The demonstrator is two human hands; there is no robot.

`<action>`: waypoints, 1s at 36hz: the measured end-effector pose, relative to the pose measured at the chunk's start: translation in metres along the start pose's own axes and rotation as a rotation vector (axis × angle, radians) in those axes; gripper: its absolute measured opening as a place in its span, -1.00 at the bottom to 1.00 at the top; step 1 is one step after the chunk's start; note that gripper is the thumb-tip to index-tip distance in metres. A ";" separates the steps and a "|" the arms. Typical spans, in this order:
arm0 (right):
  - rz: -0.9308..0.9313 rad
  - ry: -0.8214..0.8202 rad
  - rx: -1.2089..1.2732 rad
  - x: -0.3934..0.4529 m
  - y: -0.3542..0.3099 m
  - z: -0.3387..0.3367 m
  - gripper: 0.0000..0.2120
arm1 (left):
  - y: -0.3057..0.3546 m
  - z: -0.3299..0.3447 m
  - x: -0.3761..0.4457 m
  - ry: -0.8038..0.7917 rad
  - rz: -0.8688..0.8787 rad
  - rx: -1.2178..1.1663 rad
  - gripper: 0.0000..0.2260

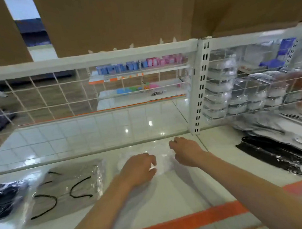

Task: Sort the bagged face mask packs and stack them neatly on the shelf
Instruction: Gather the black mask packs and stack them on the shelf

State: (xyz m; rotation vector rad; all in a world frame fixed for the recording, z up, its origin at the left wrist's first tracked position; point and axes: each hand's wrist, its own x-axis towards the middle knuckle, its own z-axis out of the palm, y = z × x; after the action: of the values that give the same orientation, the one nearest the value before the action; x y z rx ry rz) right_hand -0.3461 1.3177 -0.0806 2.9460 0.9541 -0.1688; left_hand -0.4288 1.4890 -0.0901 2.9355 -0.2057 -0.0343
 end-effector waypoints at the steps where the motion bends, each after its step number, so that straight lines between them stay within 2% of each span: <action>1: 0.039 -0.003 0.007 -0.007 0.023 0.002 -0.65 | 0.016 0.004 0.010 -0.008 0.013 -0.045 -0.76; 8: 0.351 0.010 0.022 -0.054 0.169 0.029 -0.64 | 0.107 0.031 0.072 -0.038 0.063 -0.120 -0.78; 12: 0.541 -0.066 0.118 -0.083 0.225 0.053 -0.48 | 0.159 0.049 0.101 -0.038 0.043 -0.188 -0.79; 15: 0.492 -0.076 0.144 -0.094 0.243 0.066 -0.44 | 0.192 0.062 0.115 -0.044 0.023 -0.268 -0.80; 19: 0.426 -0.046 0.136 -0.092 0.250 0.064 -0.52 | 0.221 0.074 0.123 -0.063 0.009 -0.328 -0.83; 24: 0.378 0.002 0.067 -0.090 0.251 0.063 -0.69 | 0.233 0.076 0.132 -0.084 -0.006 -0.355 -0.85; 29: 0.359 0.034 0.055 -0.093 0.251 0.061 -0.69 | 0.240 0.080 0.145 -0.091 -0.051 -0.417 -0.90; 31: 0.385 0.041 0.119 -0.094 0.253 0.059 -0.69 | 0.246 0.083 0.150 -0.067 -0.075 -0.449 -0.92; 33: 0.425 0.093 0.265 -0.096 0.254 0.052 -0.70 | 0.256 0.084 0.152 -0.033 -0.152 -0.553 -0.83; 34: 0.431 0.135 0.420 -0.097 0.254 0.048 -0.72 | 0.262 0.085 0.152 -0.034 -0.210 -0.660 -0.73; 36: 0.330 0.183 0.882 -0.097 0.250 0.041 -0.79 | 0.272 0.085 0.151 -0.085 -0.279 -0.978 -0.52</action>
State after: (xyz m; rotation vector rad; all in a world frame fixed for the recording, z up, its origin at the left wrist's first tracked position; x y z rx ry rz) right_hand -0.2815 1.0562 -0.1090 3.9278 0.4369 -0.3992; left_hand -0.3190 1.1871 -0.1203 1.9638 0.1739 -0.2278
